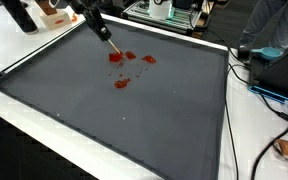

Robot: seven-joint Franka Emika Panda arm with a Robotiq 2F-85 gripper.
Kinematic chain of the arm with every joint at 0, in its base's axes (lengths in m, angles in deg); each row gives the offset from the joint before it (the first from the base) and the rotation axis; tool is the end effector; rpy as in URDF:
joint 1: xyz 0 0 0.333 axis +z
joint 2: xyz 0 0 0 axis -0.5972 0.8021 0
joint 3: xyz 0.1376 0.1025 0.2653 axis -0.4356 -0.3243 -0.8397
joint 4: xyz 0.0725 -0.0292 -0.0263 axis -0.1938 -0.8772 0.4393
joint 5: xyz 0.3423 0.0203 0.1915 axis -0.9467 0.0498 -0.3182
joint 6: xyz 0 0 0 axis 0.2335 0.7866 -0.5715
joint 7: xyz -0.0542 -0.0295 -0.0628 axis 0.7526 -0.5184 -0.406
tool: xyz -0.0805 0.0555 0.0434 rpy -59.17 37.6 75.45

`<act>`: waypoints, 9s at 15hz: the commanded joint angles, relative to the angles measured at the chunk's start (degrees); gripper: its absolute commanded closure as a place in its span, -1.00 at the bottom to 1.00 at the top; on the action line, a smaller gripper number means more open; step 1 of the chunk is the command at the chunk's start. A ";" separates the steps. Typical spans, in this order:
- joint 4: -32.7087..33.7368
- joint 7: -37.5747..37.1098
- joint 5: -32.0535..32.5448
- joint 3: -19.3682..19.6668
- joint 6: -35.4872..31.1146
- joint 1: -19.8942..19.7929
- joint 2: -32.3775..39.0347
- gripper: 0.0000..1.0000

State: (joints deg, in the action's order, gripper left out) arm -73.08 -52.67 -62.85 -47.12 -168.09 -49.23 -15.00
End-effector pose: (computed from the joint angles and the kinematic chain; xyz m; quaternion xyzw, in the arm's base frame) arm 0.5280 -0.1364 0.2519 -0.9095 0.1587 0.0067 0.3842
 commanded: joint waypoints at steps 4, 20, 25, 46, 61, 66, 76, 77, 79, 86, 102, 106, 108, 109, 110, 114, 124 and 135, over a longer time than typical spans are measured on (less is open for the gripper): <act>-0.07 0.51 -2.17 -0.27 0.19 -0.86 2.31 0.94; -0.24 -3.96 -1.18 -0.04 2.64 -0.52 -0.19 0.94; -0.28 -8.33 0.00 -0.03 4.20 0.30 -3.22 0.94; 5.91 -52.51 44.76 -7.09 2.95 13.86 -15.71 0.94; 6.39 -60.22 59.12 -10.68 2.60 17.80 -15.03 0.75; 6.99 -62.90 61.57 -10.96 4.59 18.34 -14.60 0.94; 13.03 -97.14 83.69 -13.70 19.97 25.74 -5.67 0.94; 13.90 -99.98 85.17 -13.62 21.76 26.55 -4.30 0.94; 15.75 -104.99 87.78 -13.33 25.63 28.12 -1.19 0.94; 20.90 -111.94 90.55 -12.61 30.98 30.07 7.78 0.94; 25.60 -111.56 91.28 -11.37 28.53 31.90 16.35 0.94; 26.09 -111.76 91.32 -10.90 28.54 31.96 17.54 0.94; 25.91 -110.49 91.03 -11.03 27.80 31.57 17.60 0.94; 25.69 -109.88 90.75 -11.13 27.03 31.29 17.43 0.94; 25.60 -109.52 90.52 -11.12 26.47 31.12 17.33 0.94; 24.89 -106.52 89.07 -11.37 23.77 30.00 16.31 0.94; 20.72 -93.58 80.05 -11.52 15.07 25.86 9.02 0.94; 9.88 -66.89 61.27 -11.13 2.65 19.08 -5.56 0.94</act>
State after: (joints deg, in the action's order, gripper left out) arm -57.36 -126.25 3.54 -58.42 -161.89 -28.56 -14.96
